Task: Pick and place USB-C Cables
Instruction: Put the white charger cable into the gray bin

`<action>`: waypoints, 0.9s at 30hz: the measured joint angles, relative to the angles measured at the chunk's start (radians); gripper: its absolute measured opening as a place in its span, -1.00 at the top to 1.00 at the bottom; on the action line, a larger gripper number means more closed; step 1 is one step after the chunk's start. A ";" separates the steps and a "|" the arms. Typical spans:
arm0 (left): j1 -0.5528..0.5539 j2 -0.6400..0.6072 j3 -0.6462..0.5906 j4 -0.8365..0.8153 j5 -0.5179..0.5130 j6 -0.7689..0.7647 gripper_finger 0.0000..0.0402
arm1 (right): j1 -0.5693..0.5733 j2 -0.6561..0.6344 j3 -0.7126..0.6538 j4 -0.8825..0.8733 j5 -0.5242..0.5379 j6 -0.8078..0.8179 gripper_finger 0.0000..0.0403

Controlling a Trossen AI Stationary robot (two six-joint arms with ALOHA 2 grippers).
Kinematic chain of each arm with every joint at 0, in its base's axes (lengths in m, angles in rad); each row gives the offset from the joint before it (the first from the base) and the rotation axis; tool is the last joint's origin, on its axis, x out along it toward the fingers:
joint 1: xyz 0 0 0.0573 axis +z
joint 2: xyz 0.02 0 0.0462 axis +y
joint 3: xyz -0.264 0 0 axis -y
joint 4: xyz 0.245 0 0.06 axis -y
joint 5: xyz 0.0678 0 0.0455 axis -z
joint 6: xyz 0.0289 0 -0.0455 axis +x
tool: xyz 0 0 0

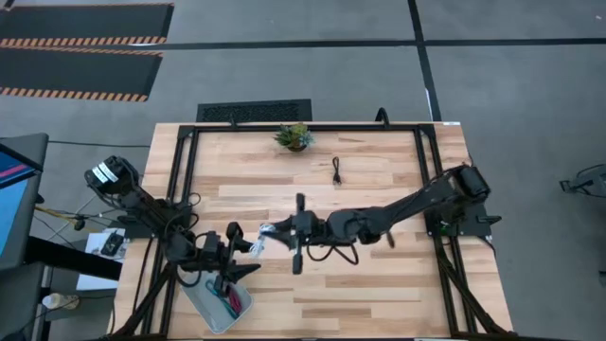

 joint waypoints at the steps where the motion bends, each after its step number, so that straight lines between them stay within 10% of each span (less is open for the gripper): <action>1: -0.008 0.000 0.000 -0.008 -0.017 -0.007 -0.10 | 0.001 -0.021 0.000 -0.038 0.021 -0.009 0.86; 15: -0.120 -0.216 0.000 -0.071 -0.226 0.064 -0.11 | 0.130 -0.101 0.001 -0.577 0.247 0.252 0.86; 22: -0.131 -0.566 0.000 -0.475 -0.235 -0.014 -0.12 | 0.086 0.197 0.085 -0.123 -0.017 0.296 0.86; 27: -0.131 -0.761 0.000 -0.722 -0.249 -0.115 -0.12 | 0.037 0.389 0.364 -0.176 -0.199 0.281 0.86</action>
